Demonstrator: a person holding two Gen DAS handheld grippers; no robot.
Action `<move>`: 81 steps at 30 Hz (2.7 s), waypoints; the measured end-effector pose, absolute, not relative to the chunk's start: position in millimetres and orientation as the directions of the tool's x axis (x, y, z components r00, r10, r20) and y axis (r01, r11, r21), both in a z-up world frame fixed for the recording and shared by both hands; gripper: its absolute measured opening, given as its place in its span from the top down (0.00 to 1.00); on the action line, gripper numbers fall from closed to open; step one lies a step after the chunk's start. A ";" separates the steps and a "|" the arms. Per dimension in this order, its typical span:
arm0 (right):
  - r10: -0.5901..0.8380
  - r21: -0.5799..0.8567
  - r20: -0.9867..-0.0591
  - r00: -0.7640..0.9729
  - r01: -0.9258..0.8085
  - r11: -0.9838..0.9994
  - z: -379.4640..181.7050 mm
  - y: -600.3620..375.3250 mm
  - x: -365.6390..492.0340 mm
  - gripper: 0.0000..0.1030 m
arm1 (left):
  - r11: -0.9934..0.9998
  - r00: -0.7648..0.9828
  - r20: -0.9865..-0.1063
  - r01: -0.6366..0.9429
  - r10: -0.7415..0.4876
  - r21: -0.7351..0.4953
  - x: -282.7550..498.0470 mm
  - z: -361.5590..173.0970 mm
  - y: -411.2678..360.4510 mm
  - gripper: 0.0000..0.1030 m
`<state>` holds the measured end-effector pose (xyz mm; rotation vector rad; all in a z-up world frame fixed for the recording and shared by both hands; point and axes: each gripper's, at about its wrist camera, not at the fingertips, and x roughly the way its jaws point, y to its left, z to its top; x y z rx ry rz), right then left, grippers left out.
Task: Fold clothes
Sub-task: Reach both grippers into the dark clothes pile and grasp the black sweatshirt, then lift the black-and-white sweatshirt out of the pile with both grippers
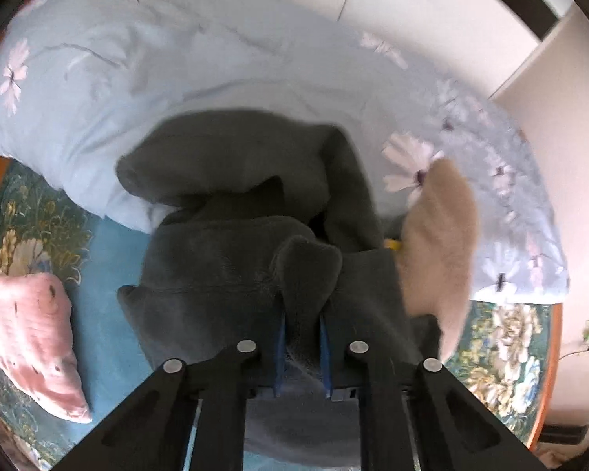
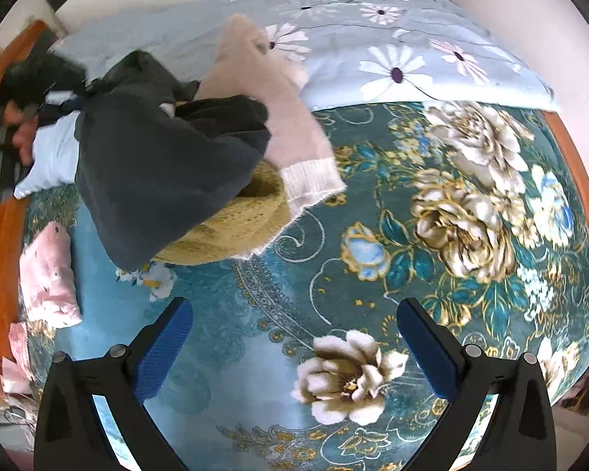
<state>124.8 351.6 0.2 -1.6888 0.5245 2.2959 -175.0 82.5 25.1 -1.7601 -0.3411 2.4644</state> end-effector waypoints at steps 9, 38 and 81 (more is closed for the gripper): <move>-0.093 0.248 -0.917 -0.387 -0.373 -0.894 19.3 363.1 159.7 0.00 | -0.948 -0.491 -0.812 -0.183 0.316 -0.259 -20.4 124.7 107.3 0.87; -0.573 0.602 -0.796 -0.196 -0.152 -0.784 -59.0 375.1 184.2 0.00 | -0.902 -0.255 -0.933 0.287 0.252 -0.322 239.1 64.3 63.1 0.62; -0.091 0.125 -0.958 -0.274 -0.110 -0.986 -62.3 363.3 148.0 0.96 | -0.860 -0.011 -0.958 0.437 0.287 -0.263 222.1 -11.7 -1.6 0.61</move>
